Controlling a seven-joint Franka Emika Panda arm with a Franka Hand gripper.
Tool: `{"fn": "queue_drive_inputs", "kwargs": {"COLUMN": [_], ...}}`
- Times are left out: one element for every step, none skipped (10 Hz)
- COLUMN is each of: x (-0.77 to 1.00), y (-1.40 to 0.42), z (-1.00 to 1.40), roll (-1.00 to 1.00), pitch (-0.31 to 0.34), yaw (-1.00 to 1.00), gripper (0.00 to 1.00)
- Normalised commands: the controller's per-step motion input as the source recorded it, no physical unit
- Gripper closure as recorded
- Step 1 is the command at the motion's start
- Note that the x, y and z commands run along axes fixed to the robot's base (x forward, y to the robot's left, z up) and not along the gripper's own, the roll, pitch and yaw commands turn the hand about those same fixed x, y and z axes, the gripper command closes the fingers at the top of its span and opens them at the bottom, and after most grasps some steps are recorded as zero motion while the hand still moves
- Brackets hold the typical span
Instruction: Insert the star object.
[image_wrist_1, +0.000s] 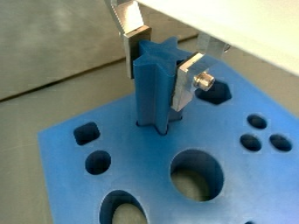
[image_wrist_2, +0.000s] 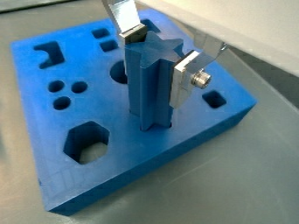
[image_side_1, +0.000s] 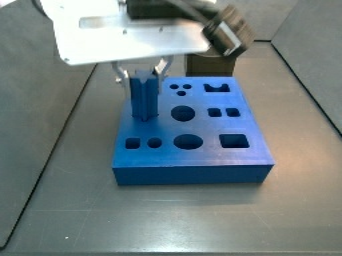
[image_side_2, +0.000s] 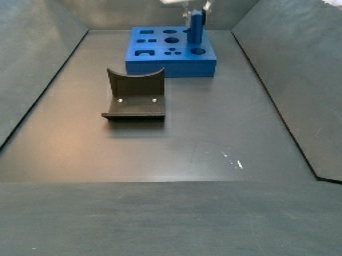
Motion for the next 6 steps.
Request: {"fn": "queue_drive_inputs", "kwargs": {"x": [-0.14, -0.06, -0.02, -0.02, 0.00, 0.00], "y": [0.09, 0.13, 0.01, 0.00, 0.00, 0.03], "z": [-0.69, -0.62, -0.66, -0.68, -0.35, 0.00], "roll": [0.07, 0.06, 0.11, 0.15, -0.05, -0.04], "pitch": [-0.236, -0.273, -0.259, -0.236, -0.141, 0.000], "yaw": [-0.22, -0.07, 0.00, 0.00, 0.00, -0.01], "gripper": [1.00, 1.00, 1.00, 1.00, 1.00, 1.00]}}
